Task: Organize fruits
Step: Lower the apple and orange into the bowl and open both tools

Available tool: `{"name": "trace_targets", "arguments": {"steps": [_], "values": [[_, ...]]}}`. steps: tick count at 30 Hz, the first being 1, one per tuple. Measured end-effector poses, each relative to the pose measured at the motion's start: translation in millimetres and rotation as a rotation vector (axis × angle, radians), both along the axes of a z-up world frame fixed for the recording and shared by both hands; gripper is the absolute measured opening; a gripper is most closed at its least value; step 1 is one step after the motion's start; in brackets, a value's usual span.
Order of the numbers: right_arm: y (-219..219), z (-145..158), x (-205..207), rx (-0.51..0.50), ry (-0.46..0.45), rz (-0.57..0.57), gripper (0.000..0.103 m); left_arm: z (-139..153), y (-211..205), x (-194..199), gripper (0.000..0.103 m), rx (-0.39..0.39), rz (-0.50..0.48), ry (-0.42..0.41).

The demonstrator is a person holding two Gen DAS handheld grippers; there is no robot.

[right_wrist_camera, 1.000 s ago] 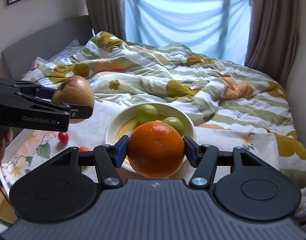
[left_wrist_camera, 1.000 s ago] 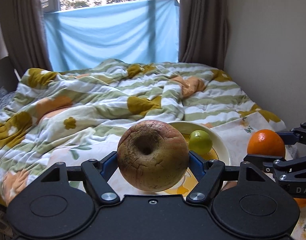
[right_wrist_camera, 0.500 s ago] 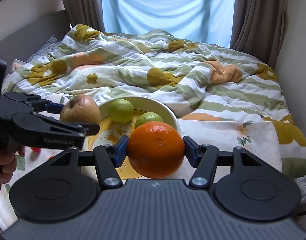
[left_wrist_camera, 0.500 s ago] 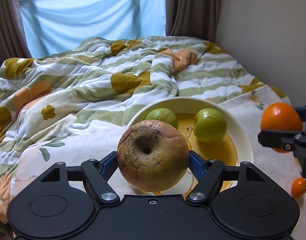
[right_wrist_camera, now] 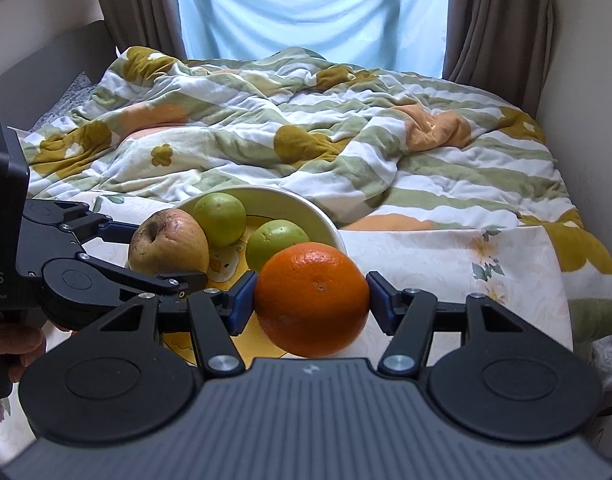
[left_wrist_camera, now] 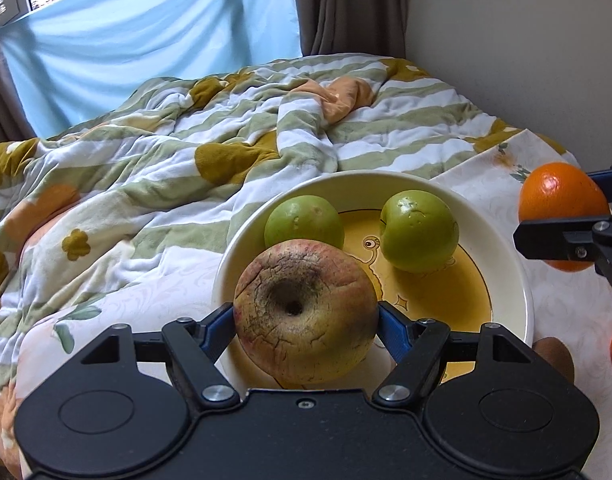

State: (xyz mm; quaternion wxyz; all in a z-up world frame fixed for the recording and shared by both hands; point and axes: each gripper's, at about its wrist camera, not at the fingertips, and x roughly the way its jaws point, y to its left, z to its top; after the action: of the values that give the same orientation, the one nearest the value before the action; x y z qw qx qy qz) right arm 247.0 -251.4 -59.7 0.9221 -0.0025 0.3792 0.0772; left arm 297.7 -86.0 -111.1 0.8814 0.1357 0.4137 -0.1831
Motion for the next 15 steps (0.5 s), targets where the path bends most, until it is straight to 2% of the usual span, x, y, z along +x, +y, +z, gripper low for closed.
{"name": "trace_targets", "arguments": {"steps": [2,4,5,15], "values": [[0,-1,1,0.001,0.002,-0.007,0.074,2,2,-2,0.08,-0.007,-0.006,-0.022],[-1,-1,2,0.001,0.004,-0.014,0.074,8,5,-7,0.101,-0.011,-0.007,-0.052],[-1,-2,2,0.003,0.006,-0.018,0.074,11,6,-10,0.103,-0.014,-0.008,-0.065],[8,-9,10,0.017,0.025,-0.006,0.074,28,35,-36,0.103,-0.034,0.032,-0.06]]}}
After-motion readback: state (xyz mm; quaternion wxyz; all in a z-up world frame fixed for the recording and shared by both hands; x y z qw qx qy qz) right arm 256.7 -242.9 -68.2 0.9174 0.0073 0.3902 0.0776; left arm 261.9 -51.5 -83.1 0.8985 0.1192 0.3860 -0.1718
